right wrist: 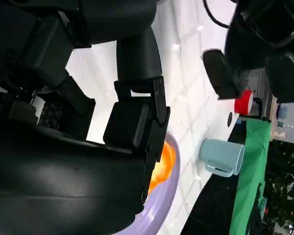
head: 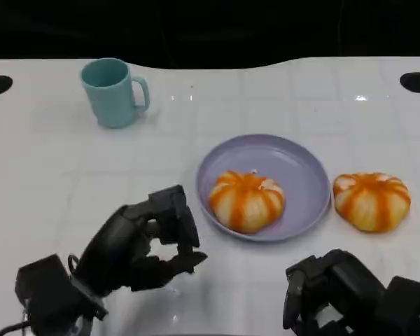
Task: Grasp the bread from the table and place it into the plate.
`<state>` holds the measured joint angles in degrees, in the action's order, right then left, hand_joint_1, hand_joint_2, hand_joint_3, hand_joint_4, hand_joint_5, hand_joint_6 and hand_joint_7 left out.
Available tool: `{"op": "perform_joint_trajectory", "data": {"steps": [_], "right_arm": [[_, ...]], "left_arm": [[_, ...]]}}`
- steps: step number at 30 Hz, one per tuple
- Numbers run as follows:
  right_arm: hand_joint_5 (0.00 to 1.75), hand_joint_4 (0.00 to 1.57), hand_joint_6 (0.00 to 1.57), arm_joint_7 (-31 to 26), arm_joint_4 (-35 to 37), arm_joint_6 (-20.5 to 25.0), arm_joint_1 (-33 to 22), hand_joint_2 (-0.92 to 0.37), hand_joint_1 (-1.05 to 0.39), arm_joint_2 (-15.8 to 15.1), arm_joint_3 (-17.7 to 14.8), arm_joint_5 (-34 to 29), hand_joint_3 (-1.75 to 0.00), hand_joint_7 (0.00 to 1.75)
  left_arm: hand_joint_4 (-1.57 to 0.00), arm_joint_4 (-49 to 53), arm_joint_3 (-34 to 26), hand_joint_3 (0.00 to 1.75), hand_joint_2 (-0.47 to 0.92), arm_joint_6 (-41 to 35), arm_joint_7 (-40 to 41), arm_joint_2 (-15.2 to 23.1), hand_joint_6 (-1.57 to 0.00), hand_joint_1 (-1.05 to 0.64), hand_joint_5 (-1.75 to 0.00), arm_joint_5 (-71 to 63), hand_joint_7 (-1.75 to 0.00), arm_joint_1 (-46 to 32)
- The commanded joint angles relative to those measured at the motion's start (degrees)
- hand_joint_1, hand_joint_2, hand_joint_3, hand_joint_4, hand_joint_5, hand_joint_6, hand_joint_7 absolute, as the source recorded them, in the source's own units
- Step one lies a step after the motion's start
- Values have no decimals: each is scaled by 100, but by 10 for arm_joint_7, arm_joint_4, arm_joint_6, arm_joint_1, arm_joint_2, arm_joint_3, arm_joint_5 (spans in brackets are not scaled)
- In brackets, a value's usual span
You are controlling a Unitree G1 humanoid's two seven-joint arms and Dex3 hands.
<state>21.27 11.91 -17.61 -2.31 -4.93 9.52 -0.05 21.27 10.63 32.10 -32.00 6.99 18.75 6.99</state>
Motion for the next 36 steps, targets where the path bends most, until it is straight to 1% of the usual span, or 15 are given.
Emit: {"op": "perform_joint_trajectory", "data": {"steps": [1, 5, 9, 18, 23, 29, 36], "right_arm": [[134, 154, 157, -5, -20, 18, -8, -9, -105, -6, 2, -3, -143, 110], [135, 155, 157, -3, -22, 22, -8, -7, -105, -5, 1, 3, -143, 109], [134, 155, 157, -3, -23, 22, -7, -7, -105, -9, -1, 1, -144, 109], [133, 156, 157, 6, -6, 0, -3, -8, -105, -13, -8, 8, -144, 109], [131, 156, 157, 3, -11, 7, -5, -11, -105, -16, -7, 4, -140, 110], [130, 154, 157, 4, -4, 4, -1, -12, -105, -16, -9, 8, -139, 109], [132, 155, 157, 9, 20, -22, 7, -16, -105, -15, -11, 11, -136, 107]], "left_arm": [[-74, -45, -22, 21, 92, -79, -46, 1, -54, -68, -175, 60, -175, -29], [-75, -78, -36, 24, 92, -156, -68, -1, -54, -70, -175, 94, -175, -59], [-77, -90, -45, 23, 92, -198, -84, -14, -55, -66, -175, 106, -175, -78], [-79, -88, -54, 23, 92, -229, -103, -35, -57, -62, -175, 104, -175, -101], [-80, -93, -59, 25, 92, -251, -107, -35, -58, -62, -175, 101, -175, -104], [-81, -101, -62, 21, 92, -276, -106, -37, -60, -67, -175, 97, -175, -103], [-83, -98, -67, 17, 92, -290, -108, -38, -61, -67, -175, 98, -175, -99]]}}
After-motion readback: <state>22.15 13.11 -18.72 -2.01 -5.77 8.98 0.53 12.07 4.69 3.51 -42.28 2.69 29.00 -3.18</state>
